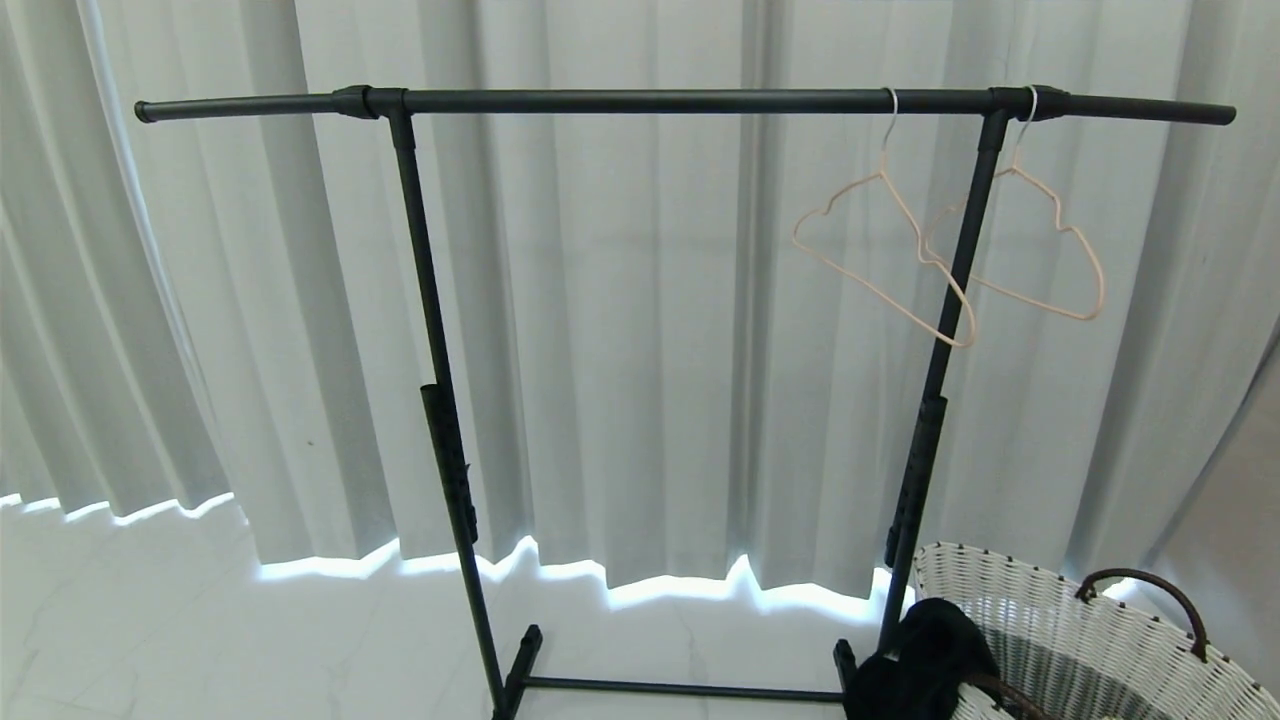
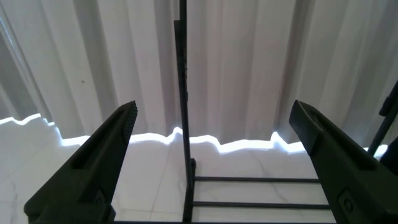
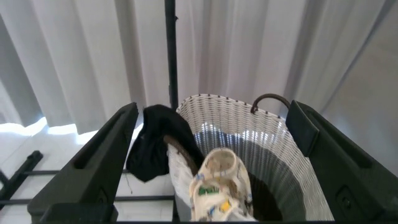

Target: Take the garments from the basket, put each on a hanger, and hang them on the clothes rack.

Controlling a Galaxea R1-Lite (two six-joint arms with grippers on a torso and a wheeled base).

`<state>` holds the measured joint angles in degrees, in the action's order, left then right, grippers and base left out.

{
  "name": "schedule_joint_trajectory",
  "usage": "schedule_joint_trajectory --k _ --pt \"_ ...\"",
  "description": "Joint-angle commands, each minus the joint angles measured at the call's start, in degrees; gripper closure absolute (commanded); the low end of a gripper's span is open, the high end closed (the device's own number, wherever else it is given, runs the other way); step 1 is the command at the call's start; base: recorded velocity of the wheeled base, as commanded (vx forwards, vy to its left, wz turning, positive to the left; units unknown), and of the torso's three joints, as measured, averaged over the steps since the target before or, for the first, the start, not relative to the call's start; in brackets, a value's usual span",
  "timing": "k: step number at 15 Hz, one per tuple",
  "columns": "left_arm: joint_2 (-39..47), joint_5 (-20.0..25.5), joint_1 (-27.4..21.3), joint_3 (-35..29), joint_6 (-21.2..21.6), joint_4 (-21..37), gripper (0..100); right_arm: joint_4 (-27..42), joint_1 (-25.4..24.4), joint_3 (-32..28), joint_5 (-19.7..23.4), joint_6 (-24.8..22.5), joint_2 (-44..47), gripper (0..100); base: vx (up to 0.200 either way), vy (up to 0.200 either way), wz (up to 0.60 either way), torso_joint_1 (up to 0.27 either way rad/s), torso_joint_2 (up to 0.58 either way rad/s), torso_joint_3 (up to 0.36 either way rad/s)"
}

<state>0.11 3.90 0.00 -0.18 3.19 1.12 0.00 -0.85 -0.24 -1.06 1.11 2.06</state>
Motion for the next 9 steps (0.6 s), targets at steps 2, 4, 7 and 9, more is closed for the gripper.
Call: schedule_joint_trajectory --k 2,4,7,9 --pt "-0.02 -0.03 0.0 0.01 -0.03 0.02 0 0.0 -0.11 -0.02 0.01 0.03 0.66 0 -0.2 0.0 0.0 -0.002 0.0 0.002" --pt "-0.02 -0.03 0.0 0.01 -0.03 0.02 0 0.0 -0.2 -0.02 0.01 0.03 0.75 0 0.0 0.0 0.0 0.0 0.0 0.0" --pt "-0.02 -0.03 0.0 0.01 0.5 0.02 0 0.0 -0.82 -0.02 0.01 -0.05 1.63 0 0.0 0.0 0.0 0.0 0.0 0.0" --pt "-0.02 0.05 0.09 0.01 1.99 0.02 0 0.0 -0.99 -0.02 0.01 -0.14 1.81 0 0.0 0.0 0.0 0.0 0.0 0.0"
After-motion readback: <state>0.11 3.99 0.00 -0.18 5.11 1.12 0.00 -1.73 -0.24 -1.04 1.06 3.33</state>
